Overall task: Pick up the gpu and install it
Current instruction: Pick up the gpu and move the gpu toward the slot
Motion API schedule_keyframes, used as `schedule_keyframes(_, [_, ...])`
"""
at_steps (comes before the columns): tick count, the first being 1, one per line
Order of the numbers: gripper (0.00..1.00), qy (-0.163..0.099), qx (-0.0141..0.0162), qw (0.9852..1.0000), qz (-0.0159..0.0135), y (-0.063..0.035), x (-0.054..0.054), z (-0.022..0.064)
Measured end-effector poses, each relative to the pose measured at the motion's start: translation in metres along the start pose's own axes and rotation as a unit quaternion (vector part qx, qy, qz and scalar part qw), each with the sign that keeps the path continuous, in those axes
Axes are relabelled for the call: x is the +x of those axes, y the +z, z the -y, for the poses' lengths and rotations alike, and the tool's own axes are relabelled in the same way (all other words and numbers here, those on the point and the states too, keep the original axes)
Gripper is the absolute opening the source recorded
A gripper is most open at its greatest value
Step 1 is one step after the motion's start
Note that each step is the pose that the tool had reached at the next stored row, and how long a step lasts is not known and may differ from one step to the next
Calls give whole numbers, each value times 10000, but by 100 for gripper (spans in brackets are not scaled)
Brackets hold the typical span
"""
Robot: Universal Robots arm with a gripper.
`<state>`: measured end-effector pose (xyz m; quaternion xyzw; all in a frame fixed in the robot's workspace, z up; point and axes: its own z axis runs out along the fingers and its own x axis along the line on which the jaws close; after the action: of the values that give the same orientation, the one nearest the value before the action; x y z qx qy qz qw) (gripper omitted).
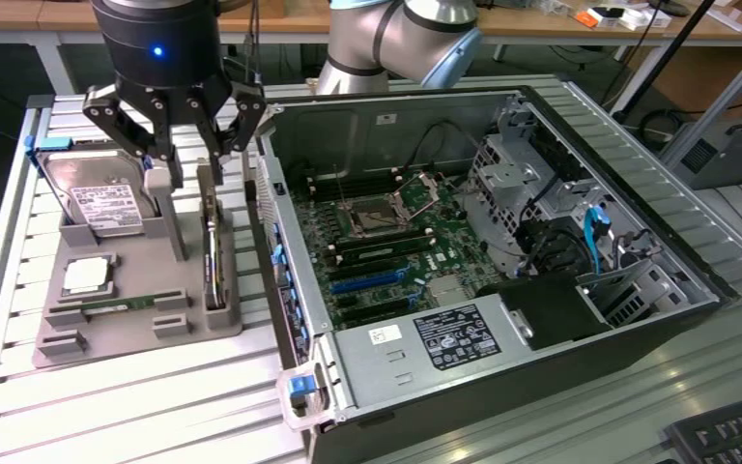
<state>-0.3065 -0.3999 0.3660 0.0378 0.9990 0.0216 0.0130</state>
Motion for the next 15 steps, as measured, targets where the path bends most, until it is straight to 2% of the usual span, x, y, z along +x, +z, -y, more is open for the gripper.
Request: schedule_keyframes(15, [42, 0, -1, 10000, 0, 47, 7, 2])
